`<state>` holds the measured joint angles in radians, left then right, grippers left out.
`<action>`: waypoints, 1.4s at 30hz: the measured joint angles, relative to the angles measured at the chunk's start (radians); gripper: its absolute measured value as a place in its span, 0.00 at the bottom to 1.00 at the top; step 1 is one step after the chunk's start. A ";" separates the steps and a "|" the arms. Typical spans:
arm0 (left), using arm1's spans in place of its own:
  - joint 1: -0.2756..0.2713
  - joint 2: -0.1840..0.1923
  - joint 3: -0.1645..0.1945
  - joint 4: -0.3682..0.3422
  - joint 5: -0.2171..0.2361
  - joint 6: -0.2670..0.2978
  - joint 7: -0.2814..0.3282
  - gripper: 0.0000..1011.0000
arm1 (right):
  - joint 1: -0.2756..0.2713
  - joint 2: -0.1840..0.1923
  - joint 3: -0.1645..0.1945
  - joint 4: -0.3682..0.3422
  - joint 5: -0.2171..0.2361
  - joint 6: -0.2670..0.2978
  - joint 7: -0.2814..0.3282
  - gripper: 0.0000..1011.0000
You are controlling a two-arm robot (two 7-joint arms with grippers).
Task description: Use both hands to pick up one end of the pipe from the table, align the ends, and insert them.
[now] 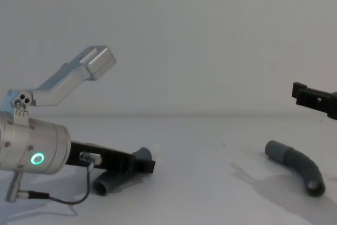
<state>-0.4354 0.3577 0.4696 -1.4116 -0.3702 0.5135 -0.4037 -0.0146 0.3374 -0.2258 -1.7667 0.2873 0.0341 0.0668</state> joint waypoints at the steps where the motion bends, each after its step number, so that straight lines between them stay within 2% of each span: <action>1: 0.000 0.000 0.000 0.000 0.000 0.001 0.000 0.52 | 0.000 0.000 0.000 0.000 0.000 0.000 0.000 0.99; 8: 0.000 0.000 0.001 0.000 -0.002 0.004 0.000 0.35 | 0.000 0.000 0.000 0.000 0.000 0.000 0.000 0.99; 27: 0.000 0.000 0.000 0.000 -0.003 0.006 0.000 0.35 | 0.001 0.007 0.000 -0.004 -0.001 0.012 0.008 0.99; 33: 0.000 0.000 0.000 0.000 -0.003 0.007 0.000 0.35 | 0.012 0.034 -0.005 -0.024 -0.009 0.084 0.029 0.99; 35: 0.000 0.000 0.001 0.000 -0.003 0.007 0.000 0.35 | 0.014 0.037 -0.007 -0.027 -0.010 0.091 0.030 0.99; 39: 0.000 0.000 0.001 0.000 -0.003 0.008 0.000 0.35 | 0.034 0.060 -0.016 -0.043 -0.023 0.184 0.044 0.99; 40: 0.000 0.000 0.001 0.000 -0.003 0.008 0.000 0.35 | 0.034 0.060 -0.016 -0.043 -0.023 0.184 0.044 0.99; 42: 0.000 0.000 0.001 0.000 -0.003 0.008 0.000 0.35 | 0.046 0.066 -0.022 -0.047 -0.029 0.224 0.046 0.99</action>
<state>-0.4354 0.3577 0.4702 -1.4119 -0.3728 0.5211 -0.4036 0.0310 0.4036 -0.2473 -1.8134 0.2582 0.2580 0.1127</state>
